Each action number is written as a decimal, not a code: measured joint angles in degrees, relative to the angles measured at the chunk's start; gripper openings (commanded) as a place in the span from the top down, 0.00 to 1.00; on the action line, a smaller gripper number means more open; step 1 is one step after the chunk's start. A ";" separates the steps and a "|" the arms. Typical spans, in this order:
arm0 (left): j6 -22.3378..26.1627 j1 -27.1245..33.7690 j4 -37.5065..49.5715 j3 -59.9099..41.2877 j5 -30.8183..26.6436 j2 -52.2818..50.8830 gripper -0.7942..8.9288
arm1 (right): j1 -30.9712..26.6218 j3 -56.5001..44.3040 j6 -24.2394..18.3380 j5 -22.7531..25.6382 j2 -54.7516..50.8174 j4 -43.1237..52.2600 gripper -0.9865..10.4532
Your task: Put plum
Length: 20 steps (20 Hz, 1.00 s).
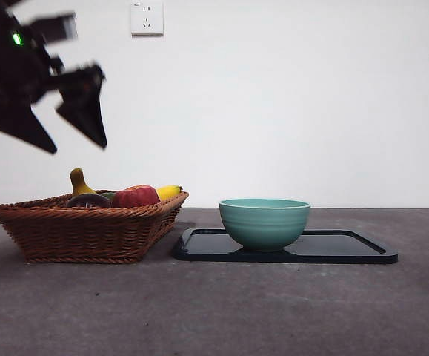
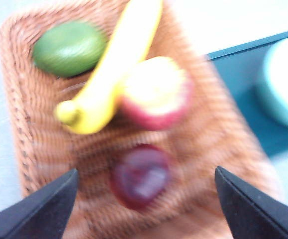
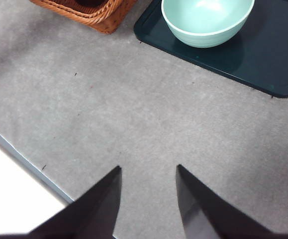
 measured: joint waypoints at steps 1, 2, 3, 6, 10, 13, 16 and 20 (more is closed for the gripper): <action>-0.52 -0.39 -2.19 0.00 2.69 -3.52 0.47 | 0.00 0.00 0.00 0.00 0.00 0.37 0.76; -1.07 -0.79 -4.48 0.00 5.46 -7.23 0.47 | 0.00 0.00 0.00 0.00 0.00 1.05 0.76; -1.49 -1.20 -7.37 0.00 7.87 -10.82 0.47 | 0.00 0.00 0.00 0.00 0.00 1.64 0.76; -1.90 -1.64 -16.26 0.00 13.57 -17.88 0.47 | 0.00 0.00 0.00 0.00 0.00 2.58 0.76; -1.07 -1.64 -26.27 0.00 24.37 -23.28 0.47 | 0.00 0.00 0.00 0.02 0.00 2.54 0.76; 0.70 -1.90 -30.32 0.00 25.99 -24.41 0.47 | 0.00 0.00 0.15 0.00 0.00 2.56 0.76; 1.60 -1.90 -30.51 0.00 25.99 -24.35 0.47 | 0.00 0.00 0.48 0.02 0.00 2.56 0.76; 1.64 -1.90 -30.51 0.00 25.99 -24.33 0.47 | 0.00 0.00 1.51 0.00 0.00 2.56 0.76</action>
